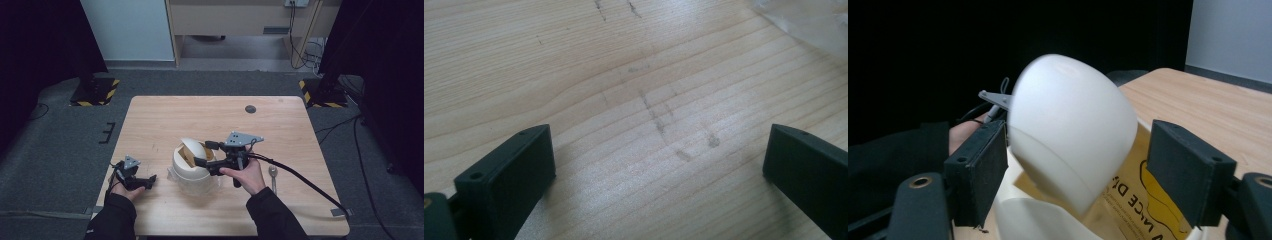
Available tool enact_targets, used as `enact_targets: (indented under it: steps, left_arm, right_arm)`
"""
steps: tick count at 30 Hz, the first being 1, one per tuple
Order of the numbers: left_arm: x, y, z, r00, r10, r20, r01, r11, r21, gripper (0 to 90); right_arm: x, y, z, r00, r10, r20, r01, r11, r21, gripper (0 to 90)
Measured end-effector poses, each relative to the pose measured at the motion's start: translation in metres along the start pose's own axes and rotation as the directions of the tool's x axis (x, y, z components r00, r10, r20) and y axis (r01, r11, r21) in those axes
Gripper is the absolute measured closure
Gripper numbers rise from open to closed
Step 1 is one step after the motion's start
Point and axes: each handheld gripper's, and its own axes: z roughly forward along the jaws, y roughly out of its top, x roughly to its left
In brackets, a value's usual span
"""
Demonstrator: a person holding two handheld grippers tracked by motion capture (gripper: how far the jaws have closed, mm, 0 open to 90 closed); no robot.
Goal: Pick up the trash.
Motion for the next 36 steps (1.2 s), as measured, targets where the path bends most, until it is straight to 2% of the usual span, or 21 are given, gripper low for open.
enact_targets:
  steps: [3, 7, 8, 11, 12, 13, 15, 16, 19, 20, 21, 22, 24, 25, 26, 27, 29, 31, 33, 35, 36]
  left_arm:
    - [0.000, 0.000, 0.000, 1.0000, 0.000, 0.000, 0.000, 1.0000, 0.000, 0.0]
    - [0.000, 0.000, 0.000, 1.0000, 0.000, -0.001, 0.000, 1.0000, 0.000, 0.0]
    - [0.000, 0.000, 0.000, 1.0000, 0.000, 0.000, 0.000, 1.0000, -0.001, 0.0]
    - [0.000, 0.000, 0.000, 1.0000, 0.000, -0.001, 0.000, 1.0000, -0.002, 0.0]
    - [0.000, 0.000, 0.000, 1.0000, 0.000, -0.001, 0.000, 1.0000, -0.002, 0.0]
    - [0.000, 0.000, 0.000, 1.0000, 0.000, -0.001, 0.000, 1.0000, -0.001, 0.0]
    - [0.000, 0.000, 0.000, 1.0000, 0.001, -0.002, -0.001, 1.0000, -0.001, 0.0]
    - [0.000, 0.000, 0.000, 1.0000, 0.001, -0.002, -0.001, 1.0000, -0.001, 0.0]
    - [-0.001, 0.000, 0.000, 1.0000, 0.001, -0.003, -0.001, 1.0000, -0.001, 0.0]
    - [-0.001, 0.000, 0.000, 1.0000, 0.001, -0.003, -0.001, 1.0000, -0.001, 0.0]
    - [-0.001, 0.000, 0.000, 1.0000, 0.001, -0.003, -0.001, 1.0000, -0.001, 0.0]
    - [-0.001, 0.000, 0.000, 1.0000, 0.001, -0.003, -0.001, 1.0000, -0.001, 0.0]
    - [-0.001, 0.000, 0.000, 1.0000, 0.001, -0.003, -0.001, 1.0000, -0.001, 0.0]
    - [-0.001, 0.000, 0.000, 1.0000, 0.001, -0.003, -0.001, 1.0000, -0.001, 0.0]
    - [-0.001, 0.000, 0.000, 1.0000, 0.001, -0.003, -0.001, 1.0000, -0.001, 0.0]
    - [-0.001, 0.000, 0.000, 1.0000, 0.001, -0.002, -0.001, 1.0000, -0.001, 0.0]
    - [-0.001, 0.000, 0.000, 1.0000, 0.001, -0.002, -0.001, 1.0000, -0.001, 0.0]
    - [-0.001, 0.000, 0.000, 1.0000, 0.001, -0.002, -0.001, 1.0000, -0.001, 0.0]
    - [-0.001, 0.000, 0.000, 1.0000, 0.001, -0.002, -0.001, 1.0000, -0.001, 0.0]
    - [-0.001, 0.000, 0.000, 1.0000, 0.000, -0.003, 0.000, 1.0000, -0.001, 0.0]
    - [-0.001, 0.000, 0.000, 1.0000, -0.001, -0.002, 0.001, 1.0000, -0.001, 0.0]
  right_arm:
    - [0.002, 0.013, -0.017, 0.9994, -0.030, 0.016, 0.030, 0.9992, -0.025, 23.9]
    - [0.000, 0.033, -0.050, 0.9923, -0.079, 0.095, 0.084, 0.9952, -0.050, 23.0]
    - [-0.001, 0.037, -0.058, 0.9896, -0.078, 0.121, 0.086, 0.9948, -0.056, 23.2]
    - [-0.006, 0.039, -0.082, 0.9805, -0.012, 0.196, 0.027, 0.9969, -0.074, 23.6]
    - [-0.011, 0.036, -0.095, 0.9649, -0.019, 0.262, 0.035, 0.9979, -0.055, 23.9]
    - [-0.011, 0.036, -0.095, 0.9649, -0.019, 0.262, 0.035, 0.9979, -0.055, 23.9]
    - [-0.021, 0.025, -0.110, 0.9462, -0.020, 0.323, 0.030, 0.9991, -0.029, 24.9]
    - [-0.021, 0.025, -0.110, 0.9462, -0.020, 0.323, 0.030, 0.9991, -0.029, 24.9]
    - [-0.035, 0.003, -0.125, 0.9203, 0.001, 0.391, -0.002, 1.0000, 0.001, 27.1]
    - [-0.035, 0.003, -0.125, 0.9203, 0.001, 0.391, -0.002, 1.0000, 0.001, 27.1]
    - [-0.041, -0.008, -0.132, 0.9005, 0.002, 0.435, -0.015, 0.9995, 0.027, 27.1]
    - [-0.041, -0.008, -0.132, 0.9005, 0.002, 0.435, -0.015, 0.9995, 0.027, 27.1]
    - [-0.047, -0.020, -0.137, 0.8782, 0.005, 0.478, -0.032, 0.9983, 0.049, 26.5]
    - [-0.052, -0.031, -0.144, 0.8623, -0.004, 0.506, -0.045, 0.9954, 0.084, 26.2]
    - [-0.052, -0.031, -0.144, 0.8623, -0.004, 0.506, -0.045, 0.9954, 0.084, 26.2]
    - [-0.054, -0.037, -0.147, 0.8583, -0.003, 0.513, -0.055, 0.9937, 0.097, 25.5]
    - [-0.057, -0.049, -0.153, 0.8431, 0.016, 0.537, -0.087, 0.9905, 0.107, 25.9]
    - [-0.061, -0.070, -0.162, 0.8173, 0.035, 0.575, -0.131, 0.9832, 0.127, 27.4]
    - [-0.063, -0.078, -0.165, 0.8131, 0.034, 0.581, -0.145, 0.9789, 0.145, 27.9]
    - [-0.065, -0.094, -0.169, 0.8025, 0.035, 0.596, -0.173, 0.9690, 0.177, 29.9]
    - [-0.067, -0.102, -0.171, 0.7987, 0.024, 0.601, -0.188, 0.9590, 0.212, 30.7]
